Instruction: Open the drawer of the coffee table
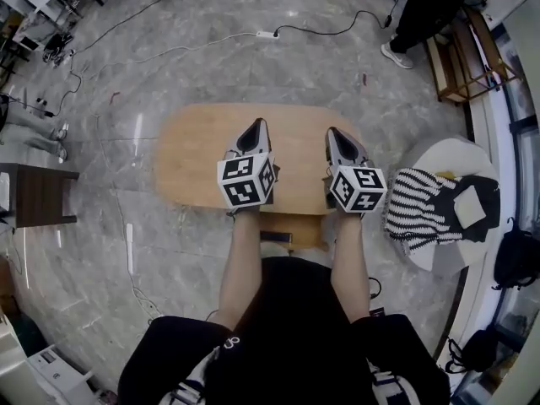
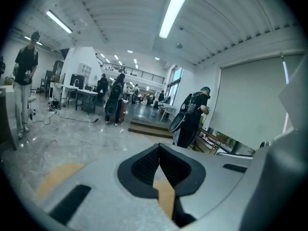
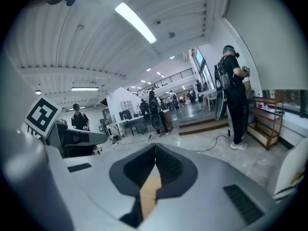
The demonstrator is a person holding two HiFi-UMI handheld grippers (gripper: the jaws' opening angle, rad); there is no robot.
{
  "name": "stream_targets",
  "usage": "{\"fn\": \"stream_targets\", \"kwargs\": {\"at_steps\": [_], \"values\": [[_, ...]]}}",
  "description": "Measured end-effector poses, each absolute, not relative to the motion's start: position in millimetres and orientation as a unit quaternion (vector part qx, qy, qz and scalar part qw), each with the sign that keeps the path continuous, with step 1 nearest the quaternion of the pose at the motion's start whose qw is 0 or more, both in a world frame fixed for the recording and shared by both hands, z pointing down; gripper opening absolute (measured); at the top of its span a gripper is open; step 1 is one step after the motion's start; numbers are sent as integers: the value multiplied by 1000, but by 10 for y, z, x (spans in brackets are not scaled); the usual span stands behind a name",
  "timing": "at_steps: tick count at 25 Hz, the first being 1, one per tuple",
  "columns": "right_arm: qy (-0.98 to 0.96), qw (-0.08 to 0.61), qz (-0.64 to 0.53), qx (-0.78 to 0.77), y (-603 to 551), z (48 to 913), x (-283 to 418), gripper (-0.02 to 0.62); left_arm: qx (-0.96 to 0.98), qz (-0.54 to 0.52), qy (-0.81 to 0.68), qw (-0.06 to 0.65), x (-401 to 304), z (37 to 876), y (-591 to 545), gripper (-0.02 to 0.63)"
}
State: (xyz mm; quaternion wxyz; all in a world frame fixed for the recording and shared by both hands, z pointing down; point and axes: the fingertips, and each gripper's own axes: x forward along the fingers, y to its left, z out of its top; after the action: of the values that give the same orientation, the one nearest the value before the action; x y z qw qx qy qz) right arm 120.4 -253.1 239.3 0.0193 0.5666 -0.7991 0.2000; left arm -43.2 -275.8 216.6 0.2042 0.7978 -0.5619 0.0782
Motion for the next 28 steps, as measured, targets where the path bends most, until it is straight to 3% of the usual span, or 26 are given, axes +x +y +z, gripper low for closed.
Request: {"fn": "stream_targets", "kwargs": {"at_steps": [4, 10, 15, 28], "values": [[-803, -7, 152, 577, -2659, 1822, 1319, 11, 814, 47, -555, 165, -285, 1674, -2843, 9], [-809, 6, 68, 584, -2606, 1121, 1315, 12, 834, 15, -540, 117, -127, 1041, -2828, 9], [-815, -41, 54, 575, -2510, 718, 1314, 12, 839, -6, -537, 81, -96, 682, -2779, 9], [-807, -38, 45, 587, -2492, 672, 1401, 11, 833, 3, -550, 61, -197, 607, -2726, 9]]}}
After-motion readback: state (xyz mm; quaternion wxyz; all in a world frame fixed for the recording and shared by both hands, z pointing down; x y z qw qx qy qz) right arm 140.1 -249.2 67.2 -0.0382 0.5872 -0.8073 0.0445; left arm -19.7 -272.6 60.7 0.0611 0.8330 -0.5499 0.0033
